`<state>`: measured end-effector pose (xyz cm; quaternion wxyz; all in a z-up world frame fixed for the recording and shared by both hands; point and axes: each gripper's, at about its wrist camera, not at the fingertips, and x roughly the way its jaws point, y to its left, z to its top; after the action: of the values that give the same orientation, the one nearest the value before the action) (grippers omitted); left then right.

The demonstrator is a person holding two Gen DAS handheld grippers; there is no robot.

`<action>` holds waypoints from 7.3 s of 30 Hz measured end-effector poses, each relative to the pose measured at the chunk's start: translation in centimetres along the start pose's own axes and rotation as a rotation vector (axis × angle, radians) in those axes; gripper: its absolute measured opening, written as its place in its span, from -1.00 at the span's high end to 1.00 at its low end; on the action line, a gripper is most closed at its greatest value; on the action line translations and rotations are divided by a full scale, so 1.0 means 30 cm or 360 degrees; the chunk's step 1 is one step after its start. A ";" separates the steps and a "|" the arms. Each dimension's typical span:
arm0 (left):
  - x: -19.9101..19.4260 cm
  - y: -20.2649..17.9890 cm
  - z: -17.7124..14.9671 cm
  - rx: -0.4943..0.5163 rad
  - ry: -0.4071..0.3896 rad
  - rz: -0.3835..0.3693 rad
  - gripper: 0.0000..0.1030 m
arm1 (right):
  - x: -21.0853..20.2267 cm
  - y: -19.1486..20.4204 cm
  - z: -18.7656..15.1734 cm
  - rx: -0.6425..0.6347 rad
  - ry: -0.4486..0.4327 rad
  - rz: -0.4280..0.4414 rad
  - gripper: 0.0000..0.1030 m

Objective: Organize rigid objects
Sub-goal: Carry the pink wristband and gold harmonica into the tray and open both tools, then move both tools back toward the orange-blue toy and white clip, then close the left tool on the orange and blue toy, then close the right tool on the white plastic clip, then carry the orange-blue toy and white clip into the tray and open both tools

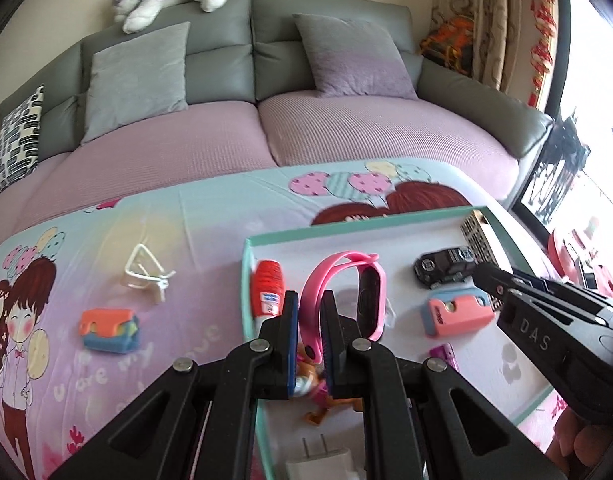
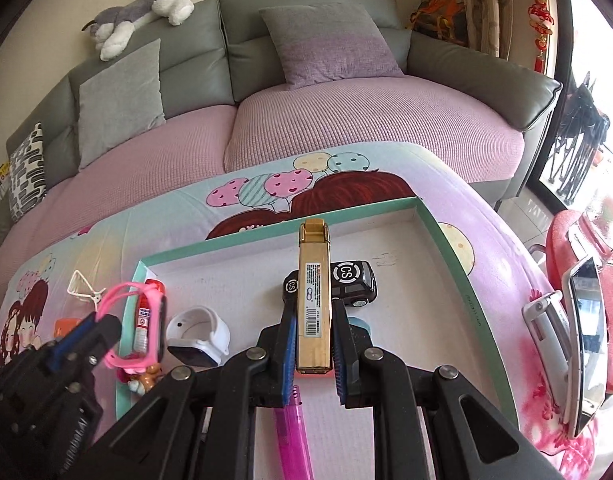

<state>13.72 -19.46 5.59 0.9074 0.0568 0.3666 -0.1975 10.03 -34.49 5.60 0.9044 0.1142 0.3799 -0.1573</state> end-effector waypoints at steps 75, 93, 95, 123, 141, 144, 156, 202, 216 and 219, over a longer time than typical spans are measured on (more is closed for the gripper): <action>-0.022 0.369 -0.024 -0.0431 0.0003 0.0329 -0.79 | 0.025 0.127 -0.012 -0.0136 -0.0015 0.0090 -0.49; -0.035 0.495 -0.050 -0.0596 -0.0030 0.0331 -0.95 | 0.041 0.251 -0.030 -0.0273 -0.0059 0.0150 -1.00; -0.045 0.511 -0.050 -0.0622 -0.0044 0.0344 -0.96 | 0.039 0.272 -0.032 -0.0281 -0.0076 0.0173 -1.00; 0.099 0.689 -0.072 -0.0718 0.0160 0.0329 -0.97 | 0.091 0.524 -0.092 -0.0454 -0.0056 0.0350 -1.00; 0.200 0.653 -0.090 -0.0537 0.0295 0.0203 -0.96 | 0.062 0.529 0.003 -0.0390 -0.0108 0.0392 -1.00; 0.204 0.655 -0.088 -0.0539 0.0272 0.0182 -0.96 | 0.060 0.574 0.016 -0.0425 -0.0116 0.0491 -0.99; 0.208 0.676 -0.088 -0.0565 0.0242 0.0133 -0.86 | 0.168 0.728 0.019 -0.0573 0.0006 0.0589 -0.79; 0.046 0.748 -0.092 -0.0686 0.0153 0.0170 -0.40 | 0.108 0.636 -0.020 -0.0338 0.0083 0.0753 0.44; -0.160 0.557 -0.048 -0.0490 -0.0032 0.0077 -0.40 | -0.145 0.365 -0.088 -0.0177 -0.0110 0.0590 0.44; -0.202 0.491 -0.034 -0.0438 -0.0078 0.0023 -0.40 | -0.189 0.275 -0.095 -0.0117 -0.0140 0.0542 0.44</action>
<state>15.00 -3.80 8.39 0.9167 -0.0704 0.3674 -0.1401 7.47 -24.82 8.46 0.9373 0.1369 0.3205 0.0073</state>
